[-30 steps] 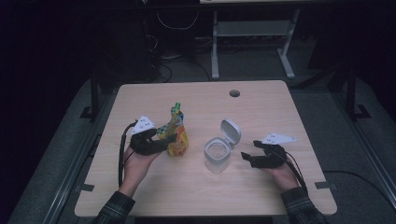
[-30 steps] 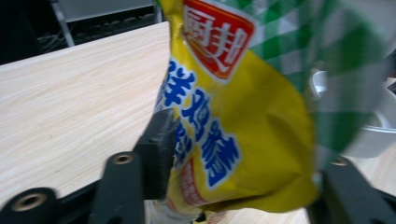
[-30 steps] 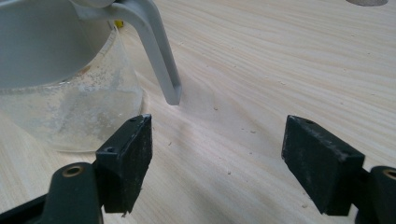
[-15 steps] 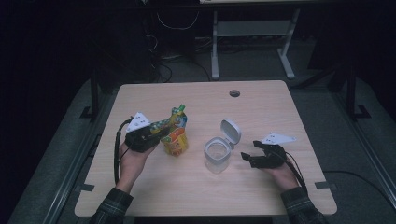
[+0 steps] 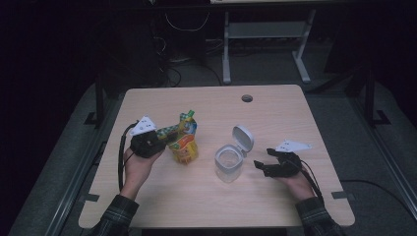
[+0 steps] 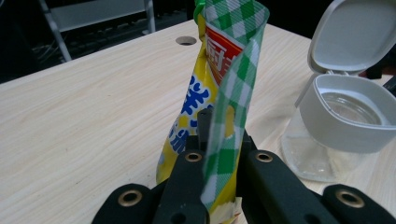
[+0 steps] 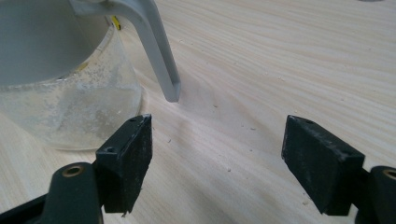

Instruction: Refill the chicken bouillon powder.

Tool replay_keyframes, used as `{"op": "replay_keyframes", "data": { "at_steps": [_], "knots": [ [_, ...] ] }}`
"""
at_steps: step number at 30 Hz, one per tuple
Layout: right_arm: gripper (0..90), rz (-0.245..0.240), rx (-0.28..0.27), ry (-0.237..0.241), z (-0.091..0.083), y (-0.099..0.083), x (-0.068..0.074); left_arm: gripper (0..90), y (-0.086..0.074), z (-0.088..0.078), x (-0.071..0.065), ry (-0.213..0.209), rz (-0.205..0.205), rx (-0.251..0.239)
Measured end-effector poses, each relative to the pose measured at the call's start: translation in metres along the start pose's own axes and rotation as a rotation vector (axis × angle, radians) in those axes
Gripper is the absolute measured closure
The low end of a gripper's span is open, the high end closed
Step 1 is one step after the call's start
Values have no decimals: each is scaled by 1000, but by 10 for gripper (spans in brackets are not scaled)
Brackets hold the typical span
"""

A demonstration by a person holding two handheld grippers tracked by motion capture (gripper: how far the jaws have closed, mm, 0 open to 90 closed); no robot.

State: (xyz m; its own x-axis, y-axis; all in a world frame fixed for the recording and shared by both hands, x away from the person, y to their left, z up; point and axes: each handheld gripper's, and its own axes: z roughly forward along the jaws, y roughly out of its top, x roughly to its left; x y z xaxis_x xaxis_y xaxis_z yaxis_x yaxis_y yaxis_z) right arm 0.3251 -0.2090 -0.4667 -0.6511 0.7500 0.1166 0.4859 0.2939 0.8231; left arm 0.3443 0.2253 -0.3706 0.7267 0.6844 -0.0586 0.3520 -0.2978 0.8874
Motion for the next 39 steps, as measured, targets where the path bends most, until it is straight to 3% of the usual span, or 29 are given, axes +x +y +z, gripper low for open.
{"op": "replay_keyframes", "data": {
  "at_steps": [5, 12, 17, 21, 23, 25, 30, 36, 39],
  "knots": [
    [251, 10, 8, -1, -2, 0, 0, 900, 3, -2, 5, -22, -22, -7],
    [299, 28, 13, -10, -9, 0, 1, 900, 8, -9, 7, -58, -14, -28],
    [431, 68, 16, -33, -15, 1, 3, 900, 11, -16, 7, -79, -34, -42],
    [622, 86, -10, -33, -25, 2, 5, 900, 13, -23, 6, -92, -35, -45],
    [740, 79, -26, -29, -30, 4, 9, 900, 14, -26, 5, -106, -39, -58],
    [756, 71, -28, -29, -32, 4, 10, 900, 16, -30, 4, -121, -34, -73],
    [895, 26, -21, -18, -36, 3, 17, 900, 20, -36, -1, -149, -27, -90],
    [898, -26, -14, 29, -41, 6, 26, 900, 25, -44, -6, -188, -30, -112],
    [897, -42, -30, 97, -47, 10, 31, 900, 28, -46, -9, -199, -27, -113]
  ]
}}
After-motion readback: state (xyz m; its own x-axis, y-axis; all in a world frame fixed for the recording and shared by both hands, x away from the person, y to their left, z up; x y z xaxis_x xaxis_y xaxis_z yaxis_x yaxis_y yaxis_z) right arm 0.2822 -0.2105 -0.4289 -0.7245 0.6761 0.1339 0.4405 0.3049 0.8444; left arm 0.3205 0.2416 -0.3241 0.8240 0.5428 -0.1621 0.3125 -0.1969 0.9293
